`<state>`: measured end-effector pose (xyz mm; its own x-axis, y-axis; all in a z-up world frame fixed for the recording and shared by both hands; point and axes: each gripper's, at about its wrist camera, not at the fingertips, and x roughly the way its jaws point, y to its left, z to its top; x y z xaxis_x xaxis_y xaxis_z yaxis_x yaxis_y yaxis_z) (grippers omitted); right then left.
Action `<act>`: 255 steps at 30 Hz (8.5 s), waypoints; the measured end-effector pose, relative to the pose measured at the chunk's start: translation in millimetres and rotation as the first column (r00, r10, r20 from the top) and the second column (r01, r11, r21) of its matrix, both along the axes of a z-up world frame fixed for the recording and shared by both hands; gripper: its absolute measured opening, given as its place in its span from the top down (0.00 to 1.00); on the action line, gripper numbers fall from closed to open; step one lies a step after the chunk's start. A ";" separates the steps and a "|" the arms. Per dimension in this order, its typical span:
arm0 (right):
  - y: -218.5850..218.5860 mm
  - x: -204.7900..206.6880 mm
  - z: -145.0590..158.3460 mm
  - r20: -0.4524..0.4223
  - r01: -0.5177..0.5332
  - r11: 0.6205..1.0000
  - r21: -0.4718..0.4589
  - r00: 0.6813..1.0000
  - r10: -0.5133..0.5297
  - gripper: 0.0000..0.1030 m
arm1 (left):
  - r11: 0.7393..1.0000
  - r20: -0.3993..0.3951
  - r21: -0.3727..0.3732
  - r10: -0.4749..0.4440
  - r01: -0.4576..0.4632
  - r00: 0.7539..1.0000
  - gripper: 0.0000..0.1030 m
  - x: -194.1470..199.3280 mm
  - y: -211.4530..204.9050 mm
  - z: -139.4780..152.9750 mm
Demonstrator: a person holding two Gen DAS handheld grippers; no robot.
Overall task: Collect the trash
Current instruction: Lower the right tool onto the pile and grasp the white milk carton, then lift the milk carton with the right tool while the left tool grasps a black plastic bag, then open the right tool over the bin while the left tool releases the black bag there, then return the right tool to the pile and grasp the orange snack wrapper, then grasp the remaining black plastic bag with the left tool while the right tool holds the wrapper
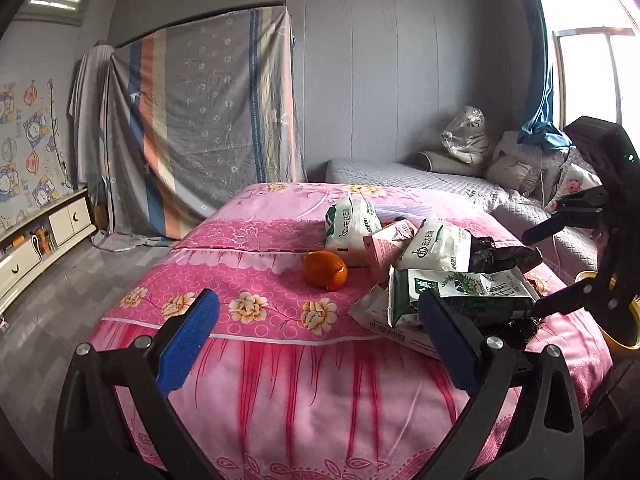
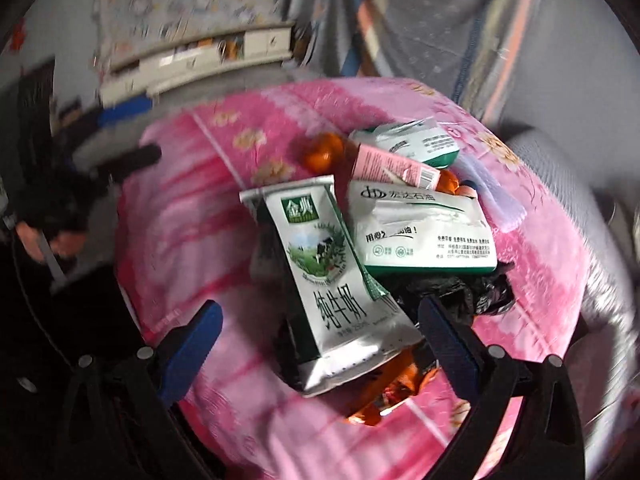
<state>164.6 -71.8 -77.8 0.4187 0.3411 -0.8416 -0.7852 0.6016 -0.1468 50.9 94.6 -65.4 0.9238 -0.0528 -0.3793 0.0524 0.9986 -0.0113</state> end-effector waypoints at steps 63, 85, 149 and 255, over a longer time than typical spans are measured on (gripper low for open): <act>-253.8 -59.8 0.4 -0.381 0.543 0.494 0.679 0.836 -0.394 0.32 | 0.829 -0.381 0.131 -0.464 0.544 0.799 0.24 63.1 -178.1 -51.6; -247.7 -69.7 1.6 -0.417 0.560 0.441 0.702 0.824 -0.383 0.32 | 0.910 -0.034 -0.030 -0.415 0.414 0.909 0.69 14.9 -109.9 15.4; -461.9 -157.0 -81.0 -0.528 0.839 -0.264 0.476 0.033 -0.848 0.21 | 0.570 -0.234 -0.145 -0.814 0.809 0.532 0.21 89.7 -427.1 -28.9; -254.8 -62.2 -39.5 -0.323 0.738 0.413 0.533 0.629 -0.707 0.64 | 0.868 -0.248 -0.037 -0.488 0.495 0.837 0.83 130.9 -199.0 -2.6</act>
